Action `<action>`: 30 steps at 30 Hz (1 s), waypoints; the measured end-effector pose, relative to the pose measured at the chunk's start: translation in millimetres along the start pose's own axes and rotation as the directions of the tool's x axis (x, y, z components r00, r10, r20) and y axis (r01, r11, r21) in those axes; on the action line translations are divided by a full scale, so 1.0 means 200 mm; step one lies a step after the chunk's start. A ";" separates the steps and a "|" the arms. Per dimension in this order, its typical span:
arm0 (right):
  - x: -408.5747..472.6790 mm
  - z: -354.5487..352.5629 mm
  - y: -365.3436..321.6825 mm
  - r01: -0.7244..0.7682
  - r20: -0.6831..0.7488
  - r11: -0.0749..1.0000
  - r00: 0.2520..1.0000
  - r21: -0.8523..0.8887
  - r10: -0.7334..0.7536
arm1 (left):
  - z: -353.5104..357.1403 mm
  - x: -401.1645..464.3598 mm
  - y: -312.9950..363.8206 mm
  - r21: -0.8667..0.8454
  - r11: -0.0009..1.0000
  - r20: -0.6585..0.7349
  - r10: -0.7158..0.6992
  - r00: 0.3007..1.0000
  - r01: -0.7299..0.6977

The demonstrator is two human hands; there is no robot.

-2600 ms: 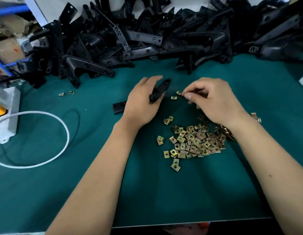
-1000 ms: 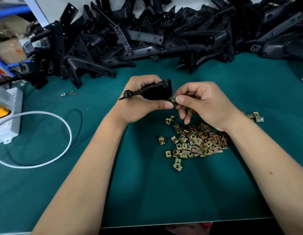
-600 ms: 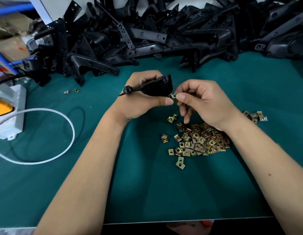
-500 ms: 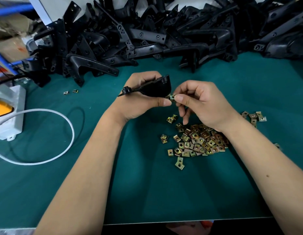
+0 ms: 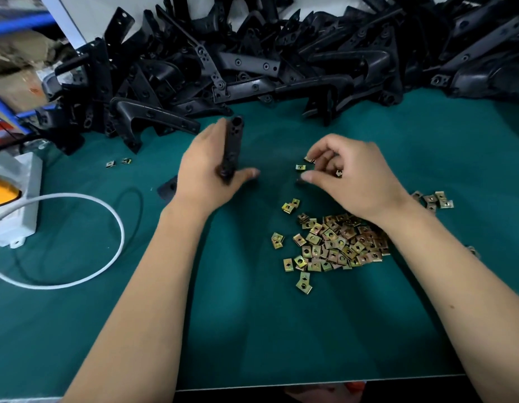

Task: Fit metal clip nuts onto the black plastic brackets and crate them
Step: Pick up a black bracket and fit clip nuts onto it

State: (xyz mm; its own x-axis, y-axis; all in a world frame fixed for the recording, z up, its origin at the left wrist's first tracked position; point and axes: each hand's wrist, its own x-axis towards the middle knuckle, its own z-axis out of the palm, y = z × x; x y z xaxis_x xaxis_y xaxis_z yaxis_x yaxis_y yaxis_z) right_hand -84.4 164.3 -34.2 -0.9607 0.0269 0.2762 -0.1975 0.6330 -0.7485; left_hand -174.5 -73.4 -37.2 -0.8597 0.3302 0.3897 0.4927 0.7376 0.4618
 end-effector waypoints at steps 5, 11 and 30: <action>-0.04 0.05 -0.13 0.231 0.411 0.964 0.898 -0.132 -0.159 | 0.03 0.00 0.01 0.199 0.980 -0.006 -0.008 1.000 0.009; -0.04 0.09 -0.15 0.215 0.555 0.974 0.820 -0.072 -0.140 | 0.04 -0.01 0.05 0.097 0.993 0.071 0.063 0.995 -0.070; -0.01 0.11 -0.09 -0.214 0.108 0.758 0.976 0.617 0.188 | 0.11 -0.06 0.22 0.274 0.959 0.022 0.066 0.998 -0.069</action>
State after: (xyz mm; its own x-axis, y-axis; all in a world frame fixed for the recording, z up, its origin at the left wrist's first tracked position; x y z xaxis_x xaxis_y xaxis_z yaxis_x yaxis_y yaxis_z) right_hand -82.7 135.5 -34.9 -0.9960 0.0619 0.0638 -0.0641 -0.0032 -0.9979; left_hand -144.4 -32.5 -38.8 -0.8280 0.3909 0.4020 0.4953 0.8460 0.1974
